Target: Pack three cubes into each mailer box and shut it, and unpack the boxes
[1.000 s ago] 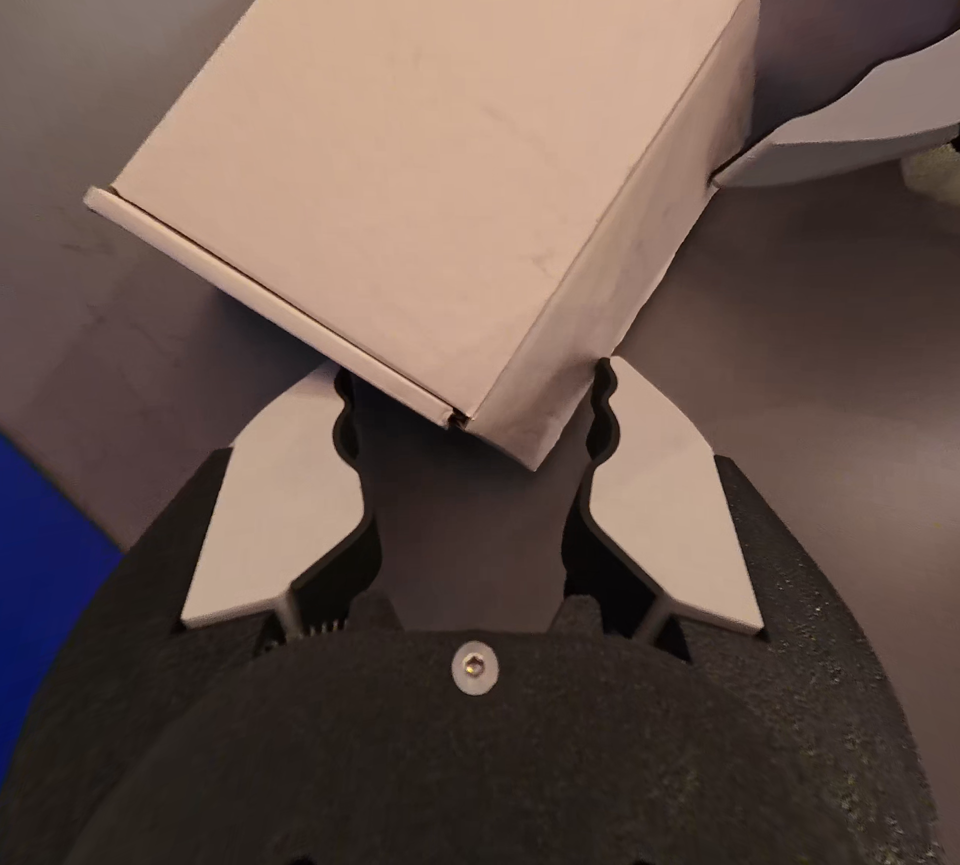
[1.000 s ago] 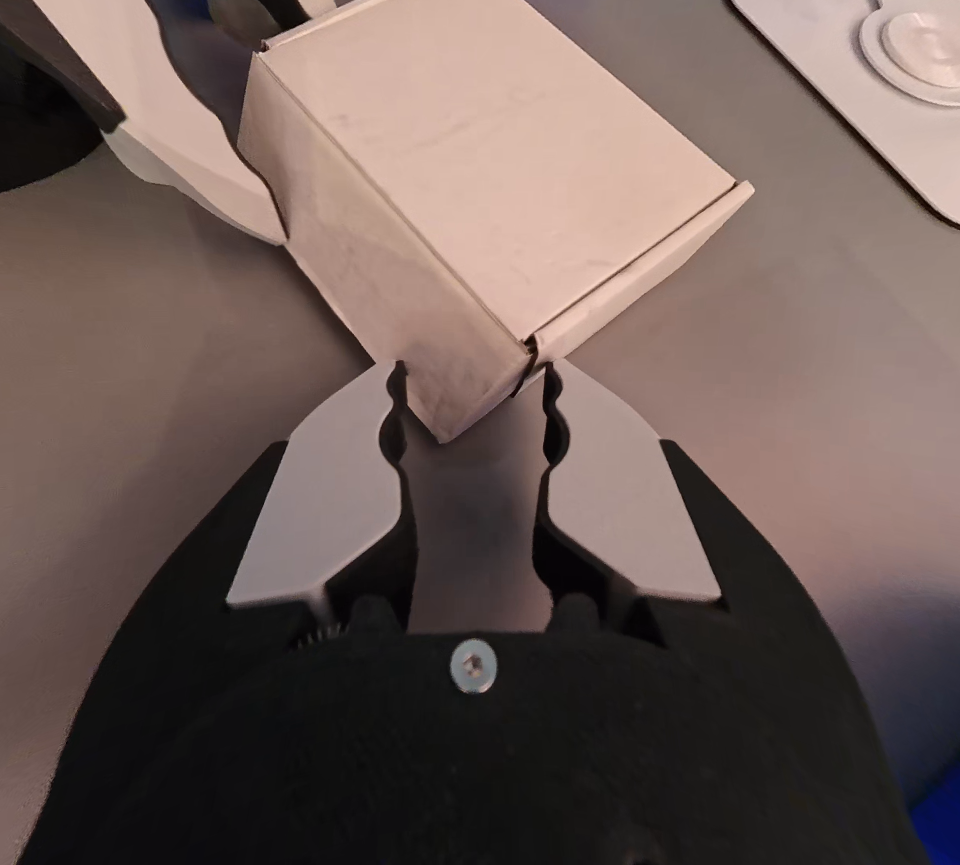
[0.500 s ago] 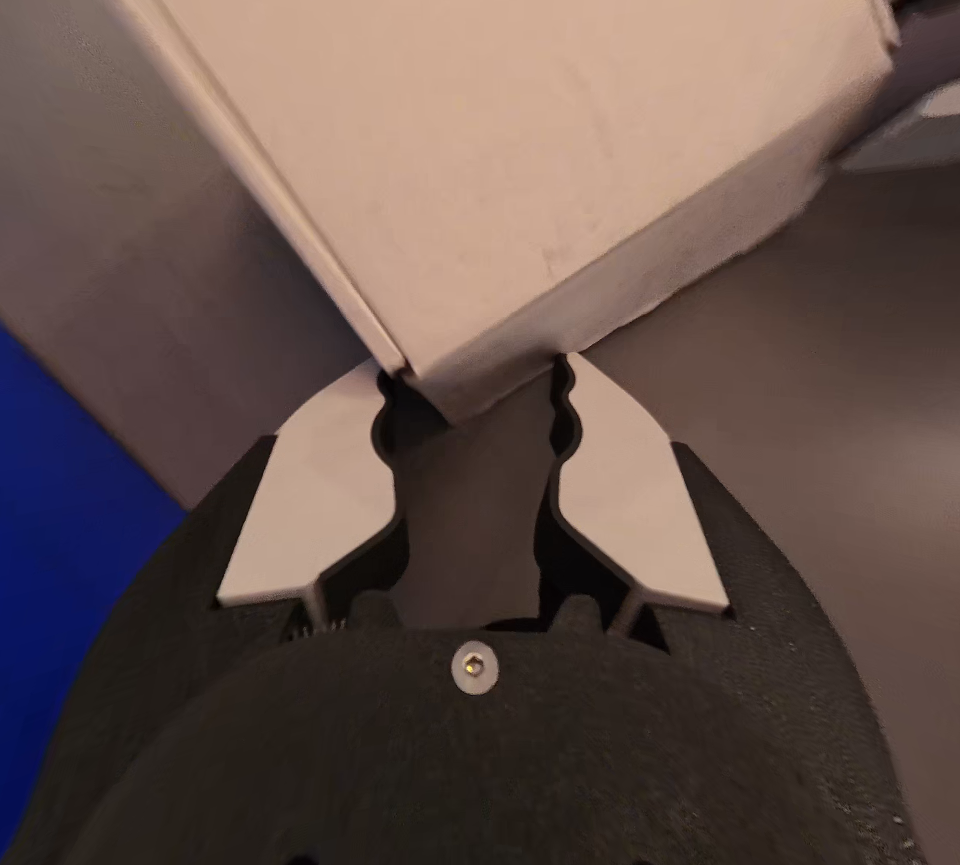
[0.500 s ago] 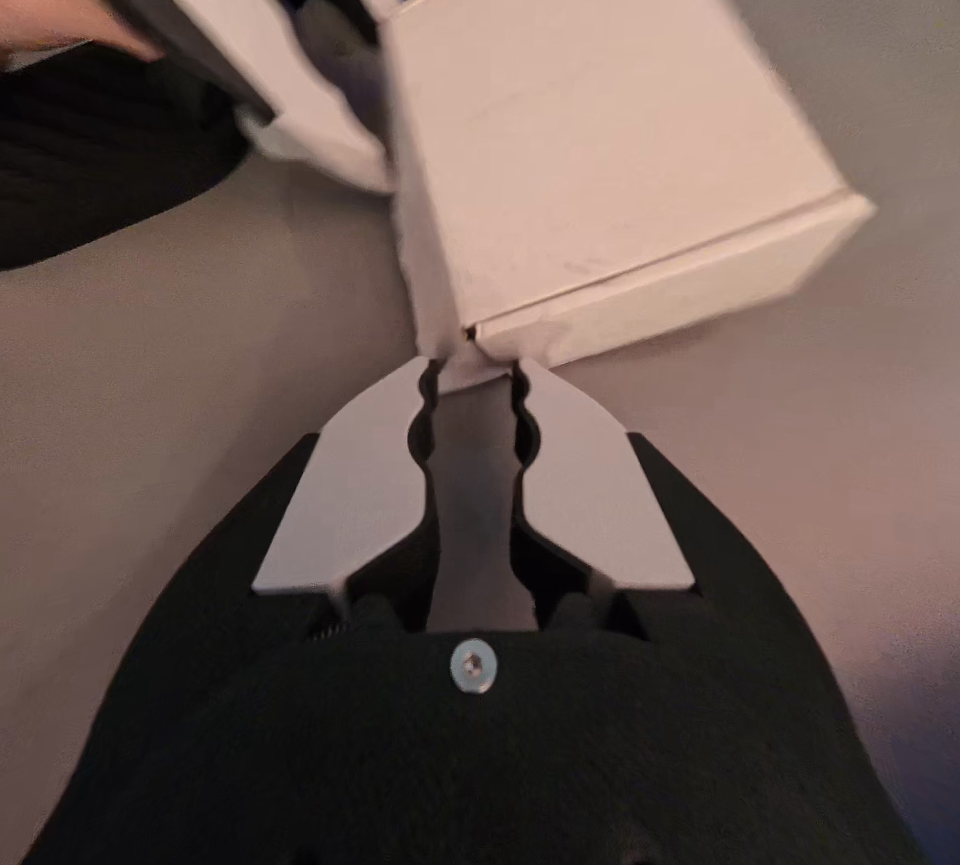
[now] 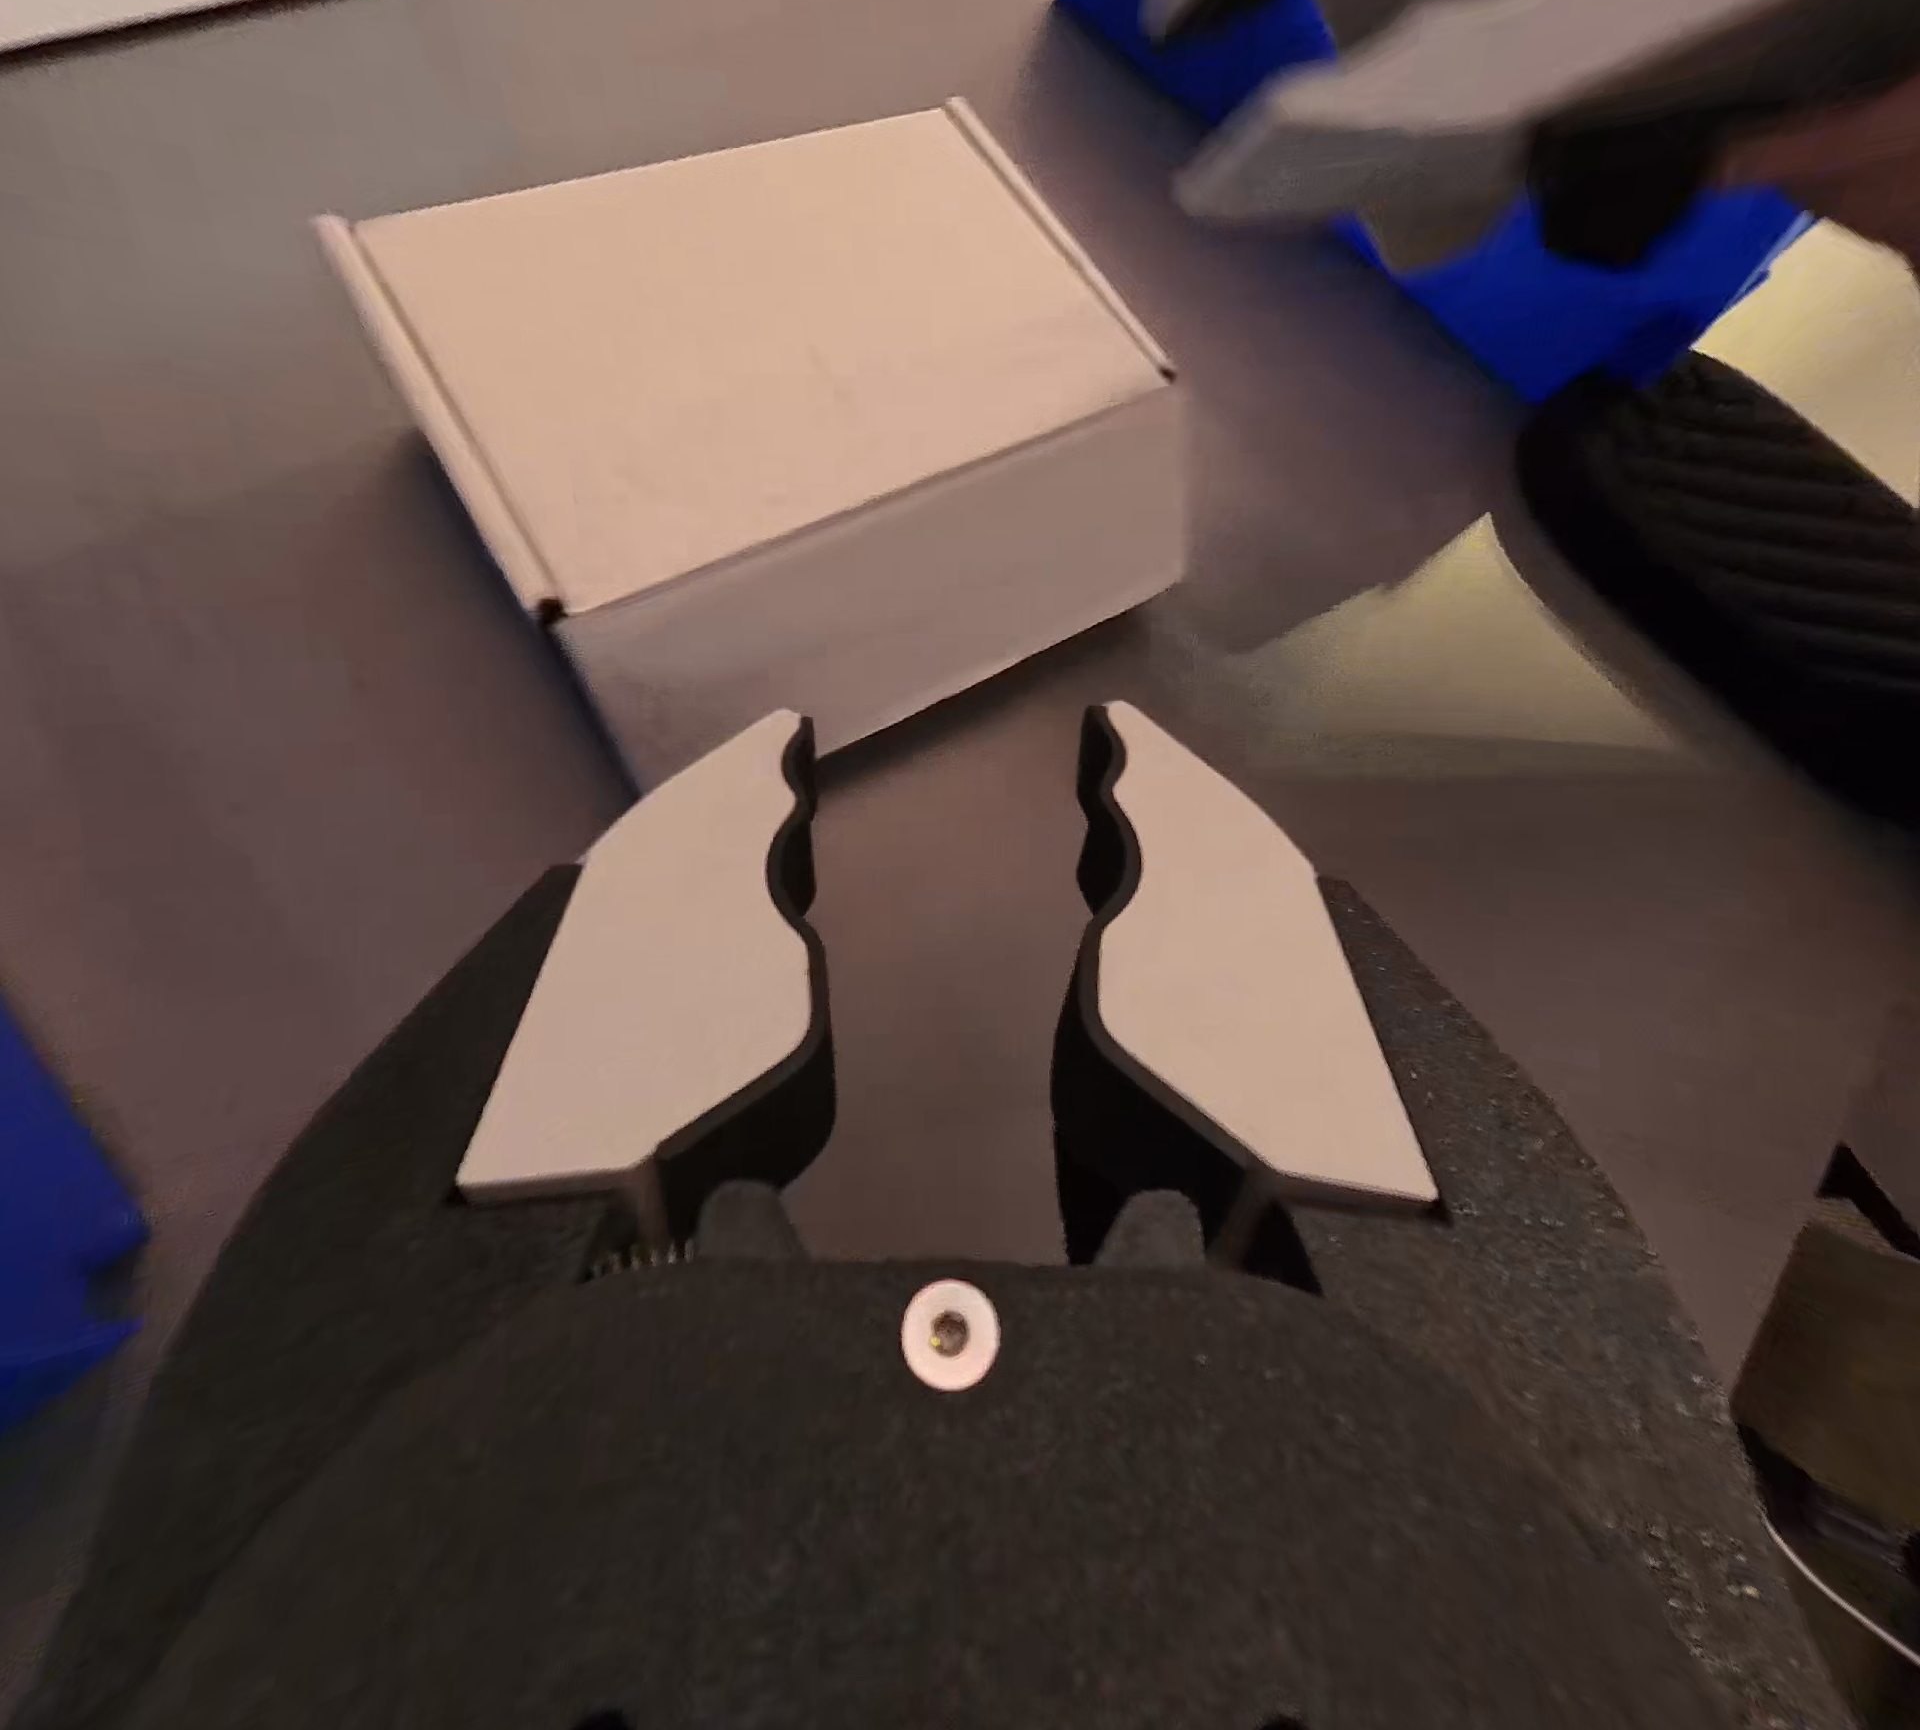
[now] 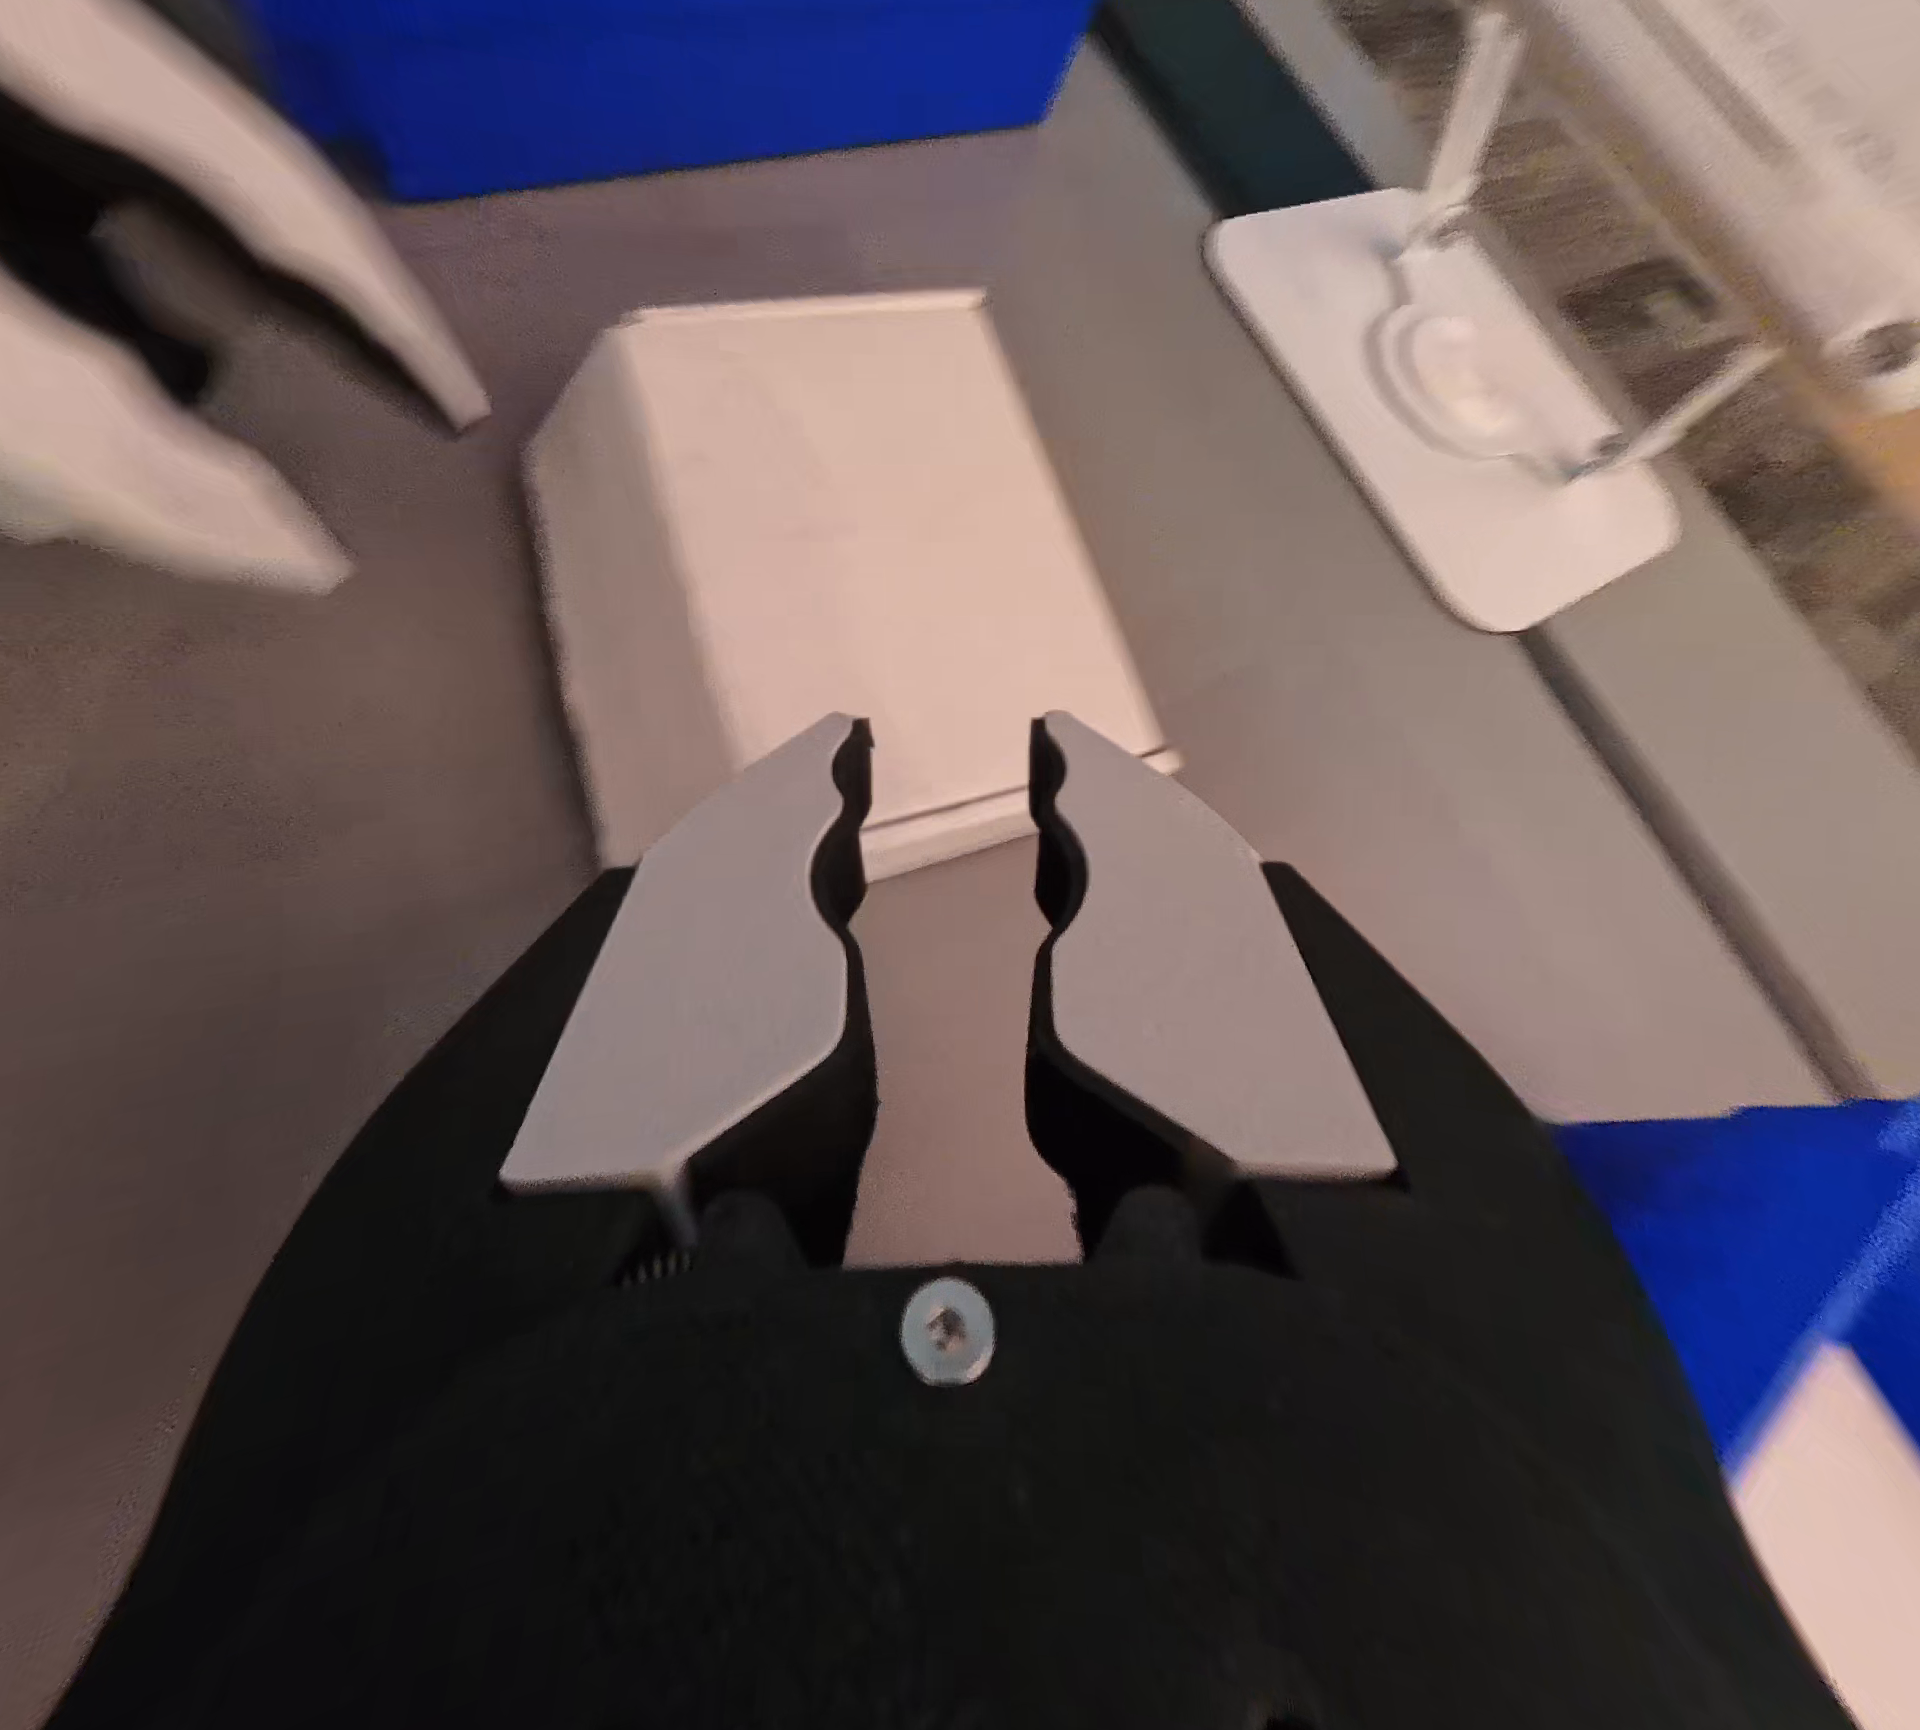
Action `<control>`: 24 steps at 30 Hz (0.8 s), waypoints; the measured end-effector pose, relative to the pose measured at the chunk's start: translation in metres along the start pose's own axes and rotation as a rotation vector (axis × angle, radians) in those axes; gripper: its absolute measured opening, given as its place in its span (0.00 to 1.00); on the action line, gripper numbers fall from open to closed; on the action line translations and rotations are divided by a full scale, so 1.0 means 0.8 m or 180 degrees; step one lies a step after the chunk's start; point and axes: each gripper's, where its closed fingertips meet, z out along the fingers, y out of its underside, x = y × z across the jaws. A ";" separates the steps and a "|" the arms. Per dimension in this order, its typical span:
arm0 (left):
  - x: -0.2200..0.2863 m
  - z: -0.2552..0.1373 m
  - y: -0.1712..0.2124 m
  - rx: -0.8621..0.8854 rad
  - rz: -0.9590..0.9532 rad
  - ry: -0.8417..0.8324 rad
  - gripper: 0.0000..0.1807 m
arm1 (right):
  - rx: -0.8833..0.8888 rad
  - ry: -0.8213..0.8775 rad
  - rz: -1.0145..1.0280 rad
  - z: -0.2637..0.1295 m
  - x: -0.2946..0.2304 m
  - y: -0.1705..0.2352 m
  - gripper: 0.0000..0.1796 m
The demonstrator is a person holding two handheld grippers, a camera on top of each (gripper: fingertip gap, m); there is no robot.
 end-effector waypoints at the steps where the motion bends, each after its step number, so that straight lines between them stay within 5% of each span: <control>1: 0.004 0.004 0.002 0.0017 0.0066 -0.0063 0.24 | -0.0084 0.0130 -0.0025 0.009 0.020 -0.006 0.17; 6: -0.008 0.033 0.016 -0.0291 0.0242 -0.0395 0.19 | -0.0975 0.0513 -0.0470 0.069 0.096 0.004 0.12; 11: -0.031 0.043 0.010 -0.0440 0.0170 -0.0502 0.20 | -0.1645 0.0058 -0.0634 0.087 0.077 0.039 0.06; 16: -0.052 0.039 0.005 -0.0686 0.0313 -0.0396 0.27 | -0.1491 -0.0257 -0.0345 0.064 0.031 0.047 0.01; 24: -0.062 0.019 0.039 -0.1043 0.0760 -0.0193 0.16 | -0.1500 -0.0424 -0.0215 0.039 -0.024 0.083 0.02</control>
